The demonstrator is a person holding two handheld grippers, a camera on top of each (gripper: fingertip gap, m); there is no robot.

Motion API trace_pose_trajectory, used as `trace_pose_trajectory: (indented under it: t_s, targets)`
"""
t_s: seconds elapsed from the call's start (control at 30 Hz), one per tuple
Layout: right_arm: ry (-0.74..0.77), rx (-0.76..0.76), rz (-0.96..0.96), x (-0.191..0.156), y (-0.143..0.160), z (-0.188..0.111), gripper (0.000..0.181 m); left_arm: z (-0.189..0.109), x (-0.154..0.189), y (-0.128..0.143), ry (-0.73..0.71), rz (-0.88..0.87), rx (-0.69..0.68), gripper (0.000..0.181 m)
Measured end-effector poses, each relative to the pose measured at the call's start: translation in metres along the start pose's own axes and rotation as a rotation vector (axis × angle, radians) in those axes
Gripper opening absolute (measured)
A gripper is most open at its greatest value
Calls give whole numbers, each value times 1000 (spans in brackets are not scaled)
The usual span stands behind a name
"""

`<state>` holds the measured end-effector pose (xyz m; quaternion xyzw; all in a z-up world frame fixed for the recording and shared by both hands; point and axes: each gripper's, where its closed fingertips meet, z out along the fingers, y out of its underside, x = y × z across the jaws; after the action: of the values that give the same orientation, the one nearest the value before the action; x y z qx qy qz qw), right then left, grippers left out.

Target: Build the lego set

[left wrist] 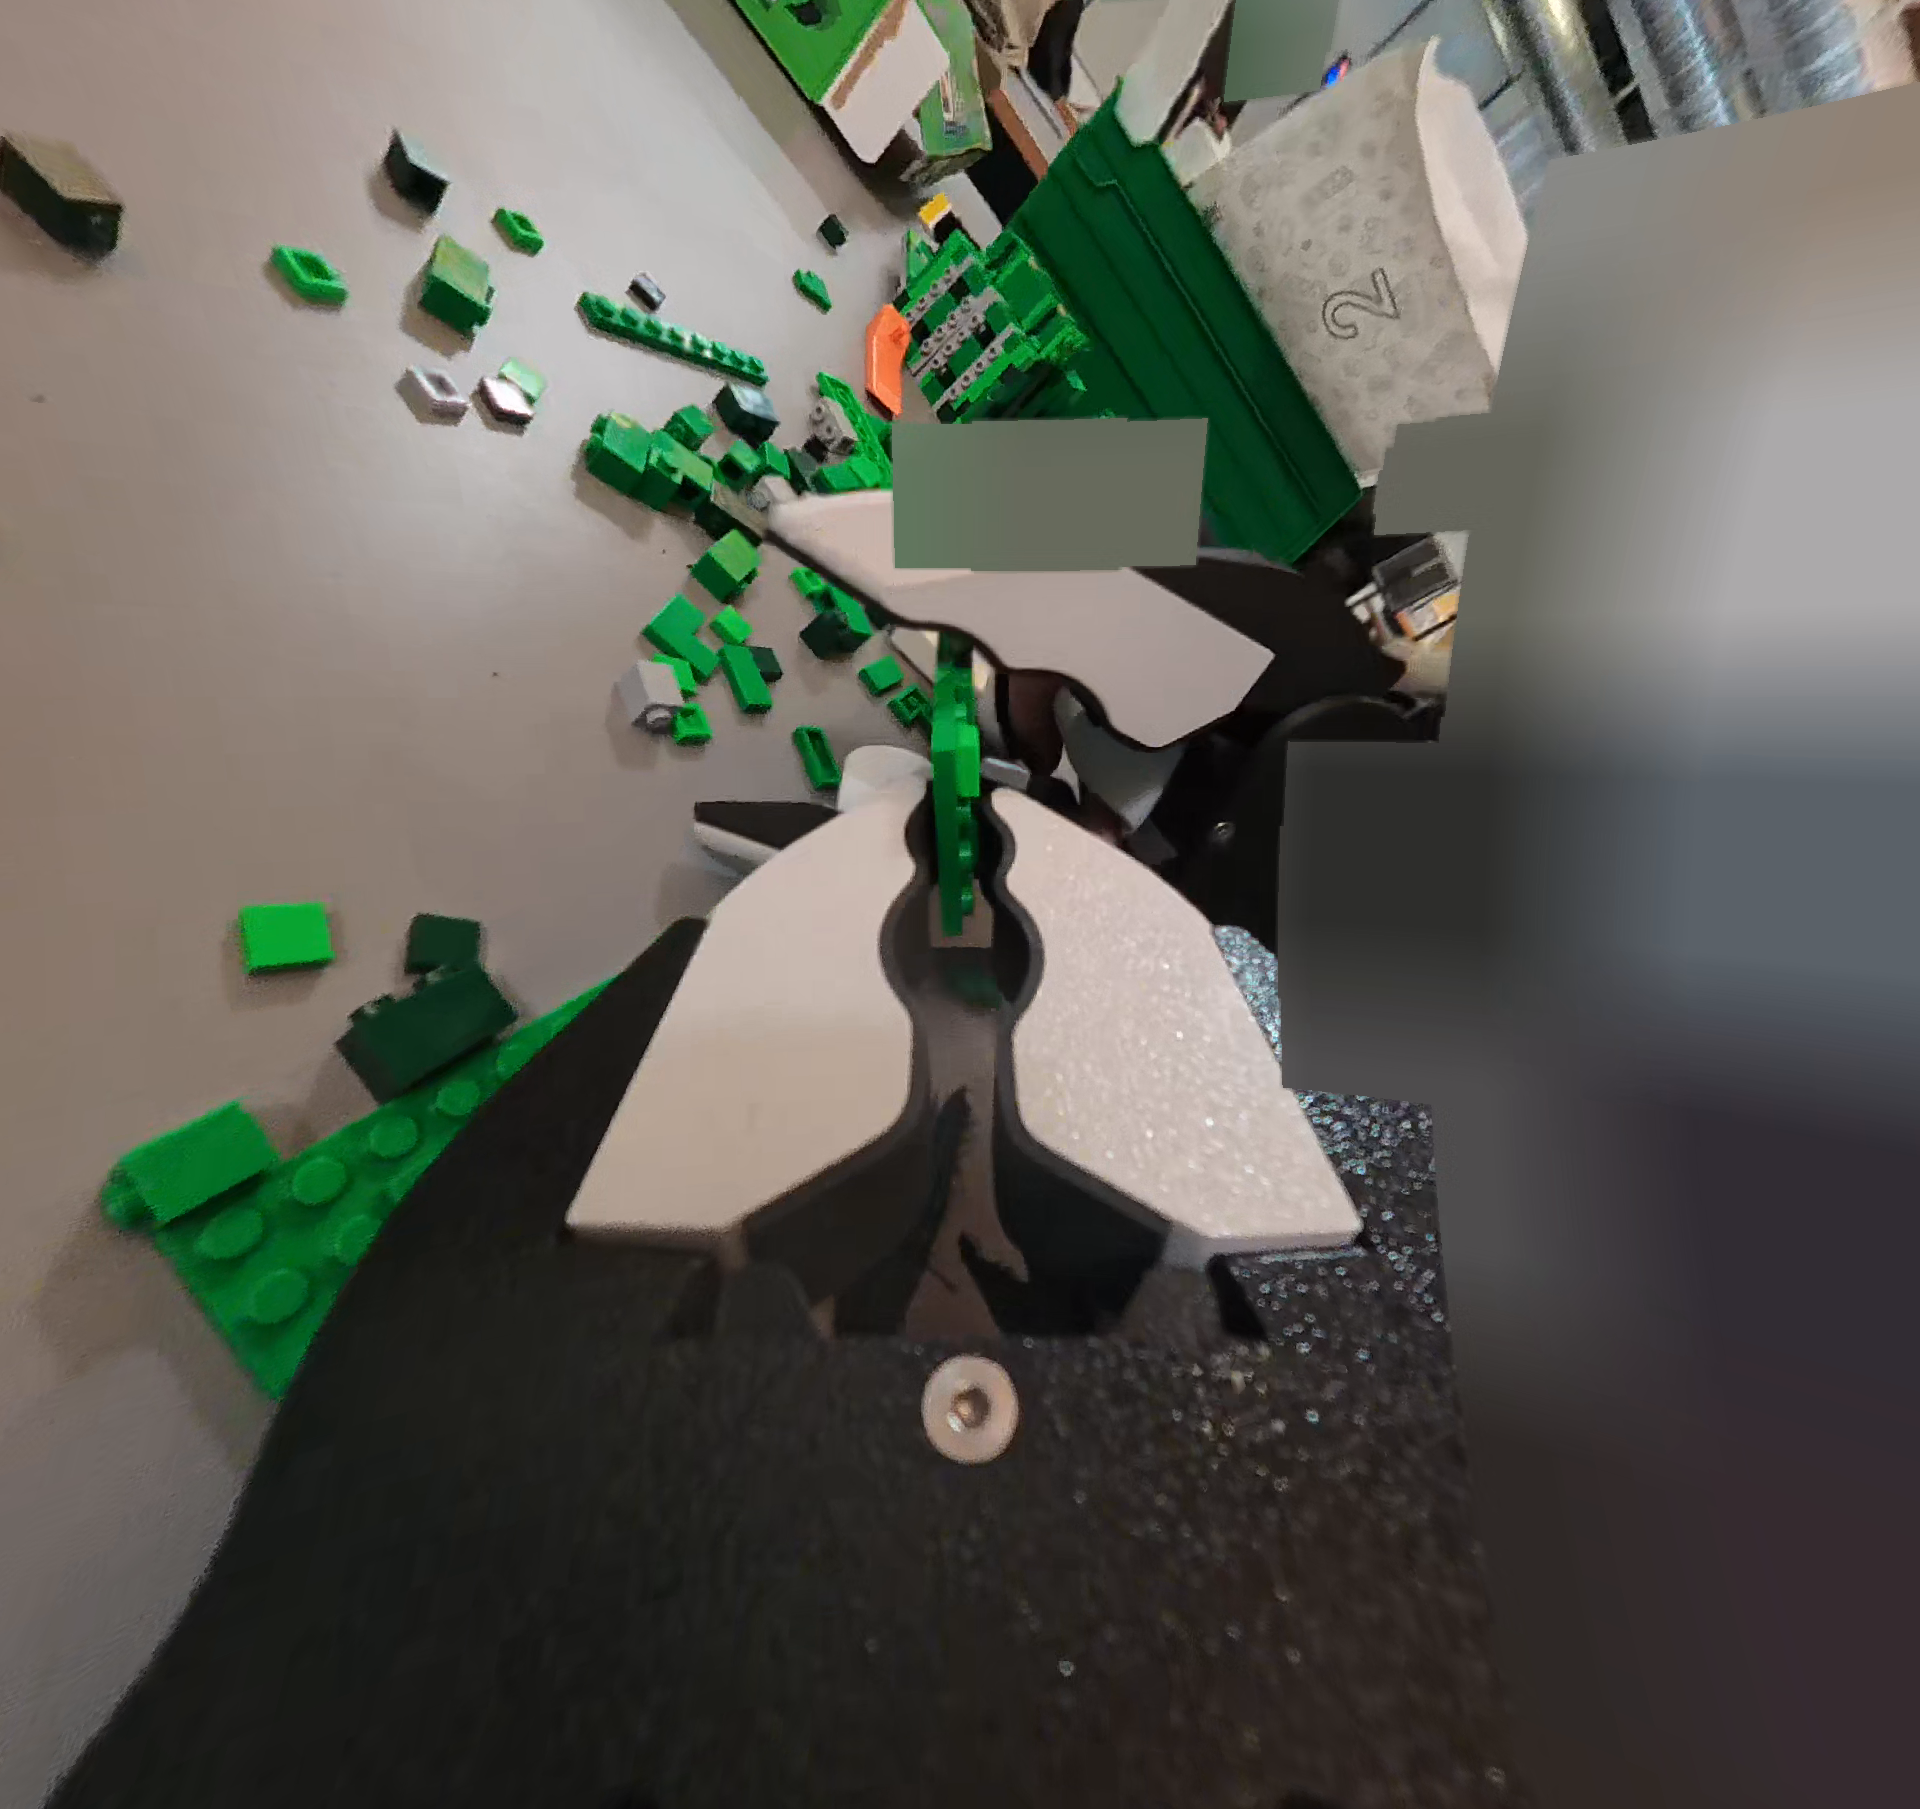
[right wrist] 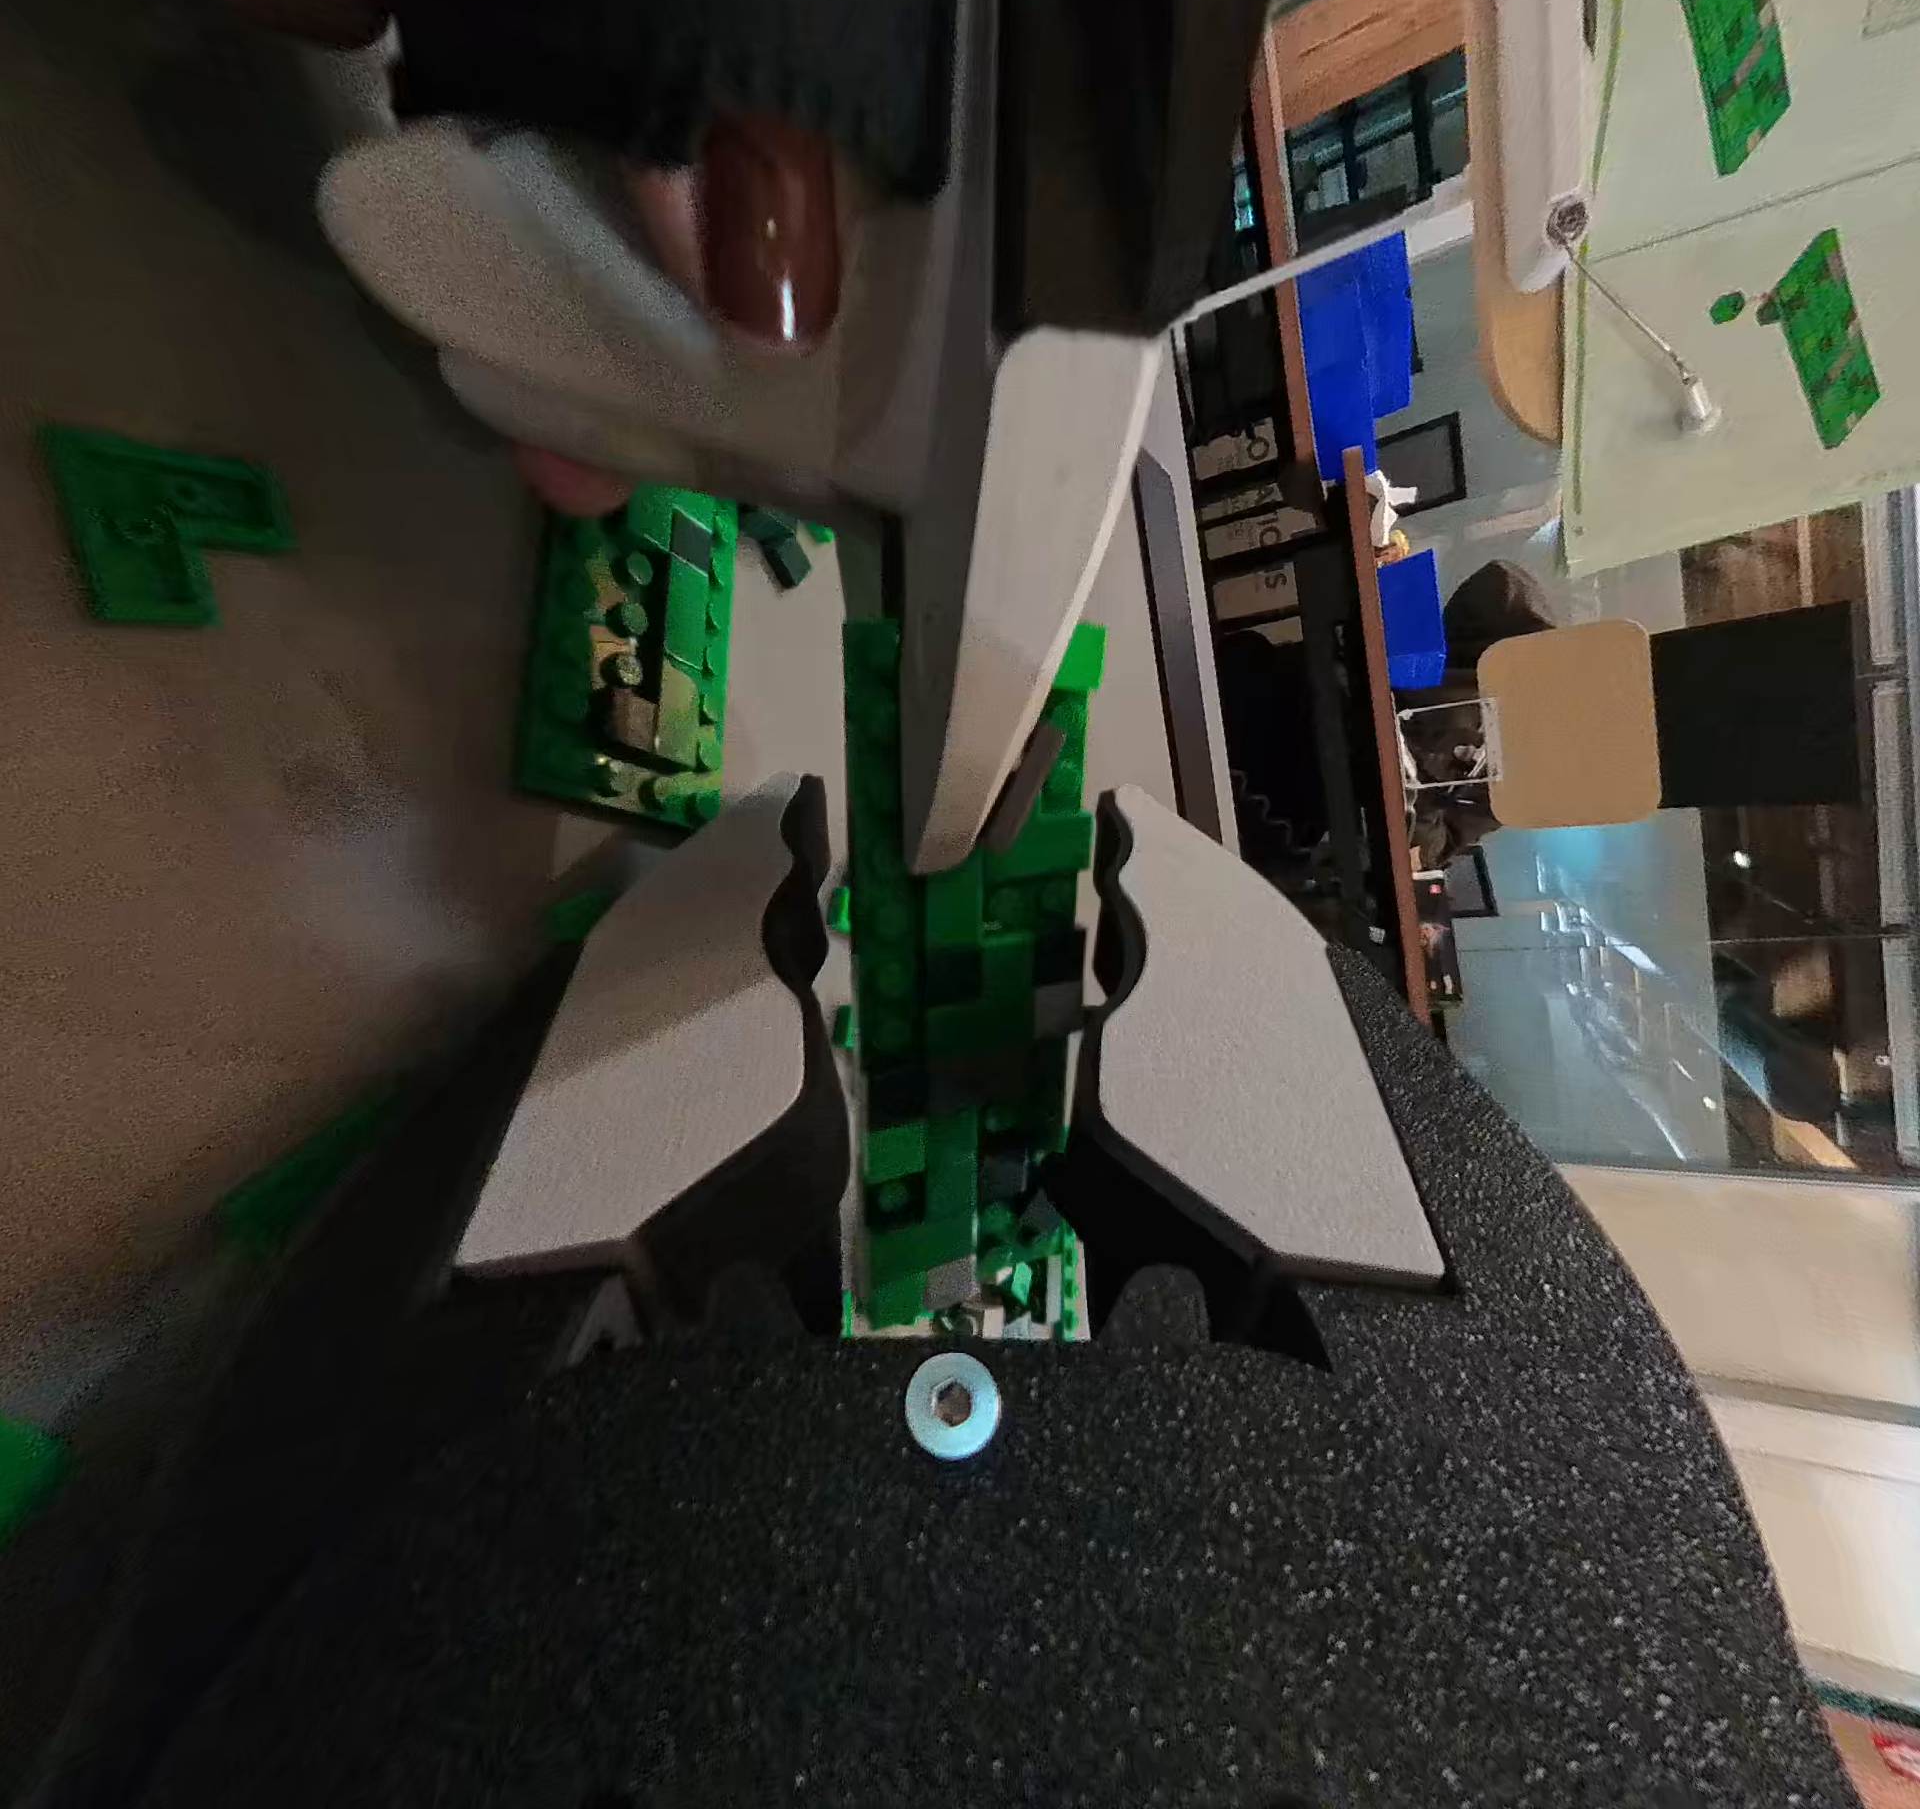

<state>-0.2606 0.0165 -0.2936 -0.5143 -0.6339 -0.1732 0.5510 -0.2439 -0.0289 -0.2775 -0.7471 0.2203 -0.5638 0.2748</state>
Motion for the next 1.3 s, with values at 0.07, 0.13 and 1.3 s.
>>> trace_pose_trajectory:
  t_s: [0.07, 0.13, 1.3]
  targets:
    - [-11, 5, 0, -2, -2, 1, 49, 3, 0, 4, -22, 32, -28, 6]
    - [-23, -7, -5, -4, -1, 2, 43, 5, 1, 6, -39, 79, -45, 6]
    - [233, -38, -320, 17, -13, 2, 40, 0, 6, 4, 85, -145, -5, 12]
